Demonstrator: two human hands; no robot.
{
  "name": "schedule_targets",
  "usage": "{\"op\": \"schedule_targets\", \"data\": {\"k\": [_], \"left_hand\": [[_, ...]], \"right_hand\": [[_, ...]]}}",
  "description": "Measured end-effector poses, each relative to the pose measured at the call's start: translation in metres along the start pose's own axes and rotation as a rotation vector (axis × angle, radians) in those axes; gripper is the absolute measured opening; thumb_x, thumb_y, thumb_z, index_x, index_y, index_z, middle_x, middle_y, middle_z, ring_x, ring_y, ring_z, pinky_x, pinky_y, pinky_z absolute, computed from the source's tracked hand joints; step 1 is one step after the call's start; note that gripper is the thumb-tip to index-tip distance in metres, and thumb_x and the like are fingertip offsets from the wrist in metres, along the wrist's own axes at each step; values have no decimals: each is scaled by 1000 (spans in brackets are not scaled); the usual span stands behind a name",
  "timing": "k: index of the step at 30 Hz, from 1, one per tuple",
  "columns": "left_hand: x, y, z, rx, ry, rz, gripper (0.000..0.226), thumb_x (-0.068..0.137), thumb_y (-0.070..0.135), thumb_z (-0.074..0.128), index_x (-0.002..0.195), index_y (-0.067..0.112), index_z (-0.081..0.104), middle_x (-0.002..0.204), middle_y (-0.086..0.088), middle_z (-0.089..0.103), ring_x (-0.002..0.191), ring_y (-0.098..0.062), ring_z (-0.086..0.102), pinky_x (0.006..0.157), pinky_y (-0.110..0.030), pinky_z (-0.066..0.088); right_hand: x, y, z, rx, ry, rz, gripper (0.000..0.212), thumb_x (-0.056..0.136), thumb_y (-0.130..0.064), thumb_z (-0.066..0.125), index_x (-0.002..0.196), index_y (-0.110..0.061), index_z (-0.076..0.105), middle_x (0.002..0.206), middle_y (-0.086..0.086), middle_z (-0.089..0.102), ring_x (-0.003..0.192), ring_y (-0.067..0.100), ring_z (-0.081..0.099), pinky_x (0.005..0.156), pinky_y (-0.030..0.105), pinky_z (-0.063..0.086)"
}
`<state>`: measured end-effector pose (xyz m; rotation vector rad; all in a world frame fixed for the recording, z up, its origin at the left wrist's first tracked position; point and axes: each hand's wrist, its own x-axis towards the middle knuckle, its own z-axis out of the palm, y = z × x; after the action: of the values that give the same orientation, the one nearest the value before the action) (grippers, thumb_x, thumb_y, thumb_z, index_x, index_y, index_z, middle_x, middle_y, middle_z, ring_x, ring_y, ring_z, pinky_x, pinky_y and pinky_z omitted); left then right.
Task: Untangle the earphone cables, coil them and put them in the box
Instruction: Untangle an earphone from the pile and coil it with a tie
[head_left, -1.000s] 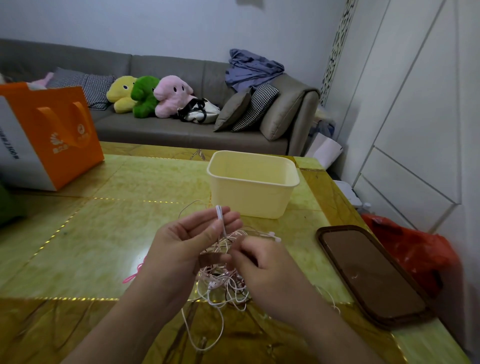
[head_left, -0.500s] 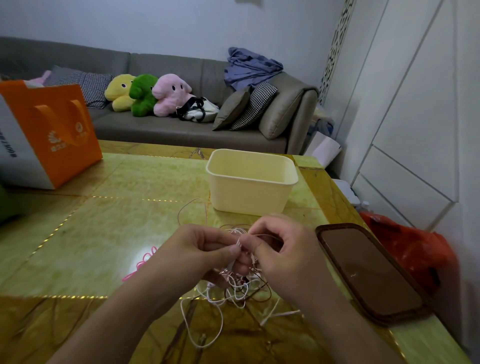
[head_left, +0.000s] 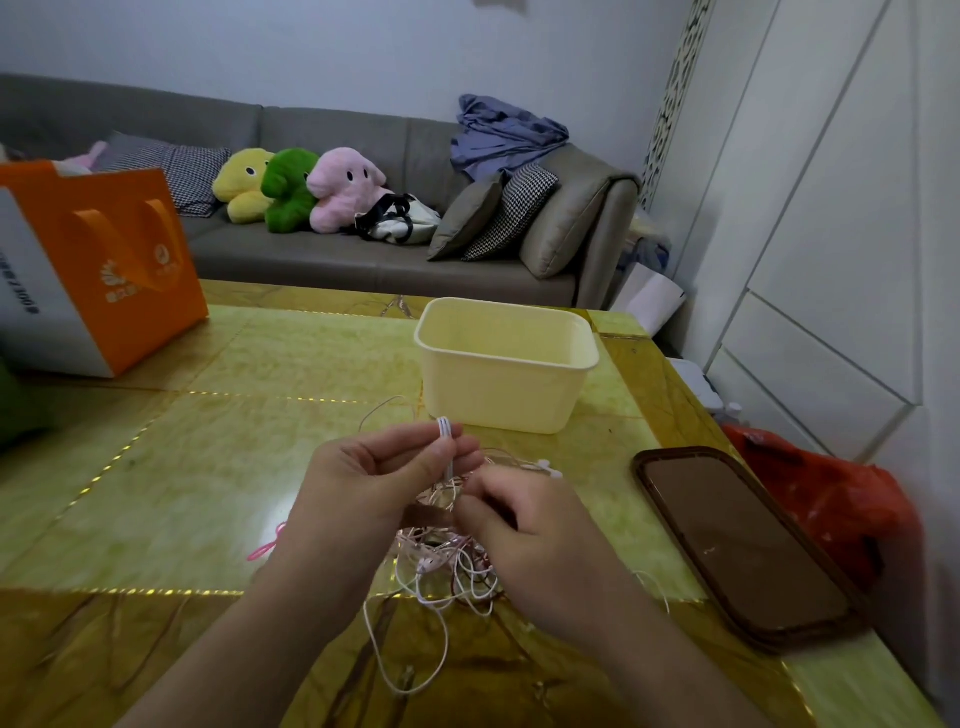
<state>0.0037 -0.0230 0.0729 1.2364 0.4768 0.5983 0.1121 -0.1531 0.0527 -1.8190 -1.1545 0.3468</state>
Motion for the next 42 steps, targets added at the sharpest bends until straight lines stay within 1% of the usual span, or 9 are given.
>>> {"op": "schedule_targets", "data": {"k": [7,14,20,23,25,27,31,36,42], "left_hand": [[0,-7,-3,397,-245,3,21,101,2,63,104,12,82,88,-10,82,83,-21,79,59,-28,58],[-3,-6,0,68,-324,-203,23,99,9,60,101,2,81,94,-22,78,79,-22,76,55,-25,54],[-5,-5,4,-214,-248,-171,28,85,10,66,105,-3,80,100,-22,79,79,-19,78,50,-22,55],[-2,-5,2,-249,-152,-78,33,87,5,65,118,-2,76,115,-20,78,99,-20,79,53,-23,58],[0,-6,1,-198,-103,-11,36,90,2,64,125,1,71,119,-14,78,111,-21,76,57,-24,61],[1,-8,-1,-69,-70,40,32,94,-1,65,124,4,71,115,-10,80,110,-20,76,58,-27,62],[1,-11,-3,259,-134,33,21,95,4,68,112,11,78,99,-6,83,89,-17,79,62,-29,62],[-1,-6,0,372,-305,-18,26,105,-1,54,110,8,78,95,-12,81,91,-20,79,61,-29,58],[1,-3,-8,335,-343,-96,18,100,11,65,97,4,81,80,-14,76,72,-22,71,60,-31,52]], "right_hand": [[-1,-7,-20,68,134,-26,20,96,-15,76,77,-18,69,67,-2,70,60,10,63,56,32,53],[4,2,-25,196,223,32,23,96,-13,76,75,-17,70,61,-6,63,59,4,55,57,21,46],[9,13,-13,206,145,77,22,103,-23,69,82,-19,73,75,12,68,65,21,56,61,44,48],[6,11,-7,113,47,96,26,105,-22,66,79,-17,69,65,-8,63,58,5,51,57,31,41],[3,7,-3,5,-61,69,30,104,-20,64,75,-18,66,63,-12,63,56,4,53,55,28,40],[1,4,-2,-83,-80,20,28,103,-24,66,76,-17,66,68,-1,66,60,13,56,58,40,44],[1,2,-12,4,70,-13,25,100,-21,69,76,-16,67,63,-4,61,58,5,52,55,30,42],[1,4,-21,7,179,-48,20,98,-21,74,77,-21,74,72,-5,73,70,14,70,65,44,58],[0,3,-20,95,225,-24,23,93,-19,81,76,-20,67,59,-2,58,54,5,50,51,22,40]]}}
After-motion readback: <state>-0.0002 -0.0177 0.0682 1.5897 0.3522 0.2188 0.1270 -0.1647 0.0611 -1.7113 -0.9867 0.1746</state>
